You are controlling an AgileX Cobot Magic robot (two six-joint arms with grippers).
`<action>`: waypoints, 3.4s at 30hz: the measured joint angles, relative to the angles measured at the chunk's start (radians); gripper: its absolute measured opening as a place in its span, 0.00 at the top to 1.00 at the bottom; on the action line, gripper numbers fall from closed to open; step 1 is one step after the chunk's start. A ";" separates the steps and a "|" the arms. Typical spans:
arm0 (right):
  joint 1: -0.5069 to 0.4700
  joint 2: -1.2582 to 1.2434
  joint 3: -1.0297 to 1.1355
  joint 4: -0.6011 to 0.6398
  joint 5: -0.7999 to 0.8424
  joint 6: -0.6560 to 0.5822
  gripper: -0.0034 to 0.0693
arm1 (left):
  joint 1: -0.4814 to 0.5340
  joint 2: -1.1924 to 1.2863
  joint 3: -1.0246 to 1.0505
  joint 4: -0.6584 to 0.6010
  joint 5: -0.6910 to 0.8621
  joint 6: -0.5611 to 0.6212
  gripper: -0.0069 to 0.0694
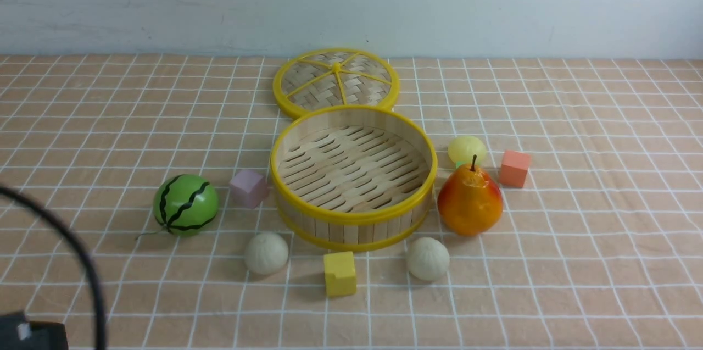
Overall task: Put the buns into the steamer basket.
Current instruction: Use the left arm to grab a steamed stuffed bun, then use the left arm to put the steamed stuffed bun into the steamer, then use the right arm to grab a steamed stuffed bun
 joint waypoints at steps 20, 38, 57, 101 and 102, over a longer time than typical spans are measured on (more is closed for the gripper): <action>0.000 0.000 0.000 0.000 0.000 0.000 0.62 | -0.333 0.831 -0.323 0.034 -0.289 0.350 0.90; 0.000 0.000 0.000 0.000 0.000 0.000 0.62 | -0.256 1.087 -0.370 0.054 -0.572 0.359 0.43; 0.000 0.000 0.000 0.000 0.000 0.000 0.62 | -0.256 1.135 -0.380 0.054 -0.562 0.436 0.92; 0.000 0.000 0.000 0.000 0.000 0.000 0.62 | -0.256 0.494 -0.358 -0.142 -0.333 0.484 0.93; 0.000 0.000 0.000 0.000 0.000 0.000 0.62 | -0.256 0.481 -0.344 -0.148 -0.346 0.487 0.93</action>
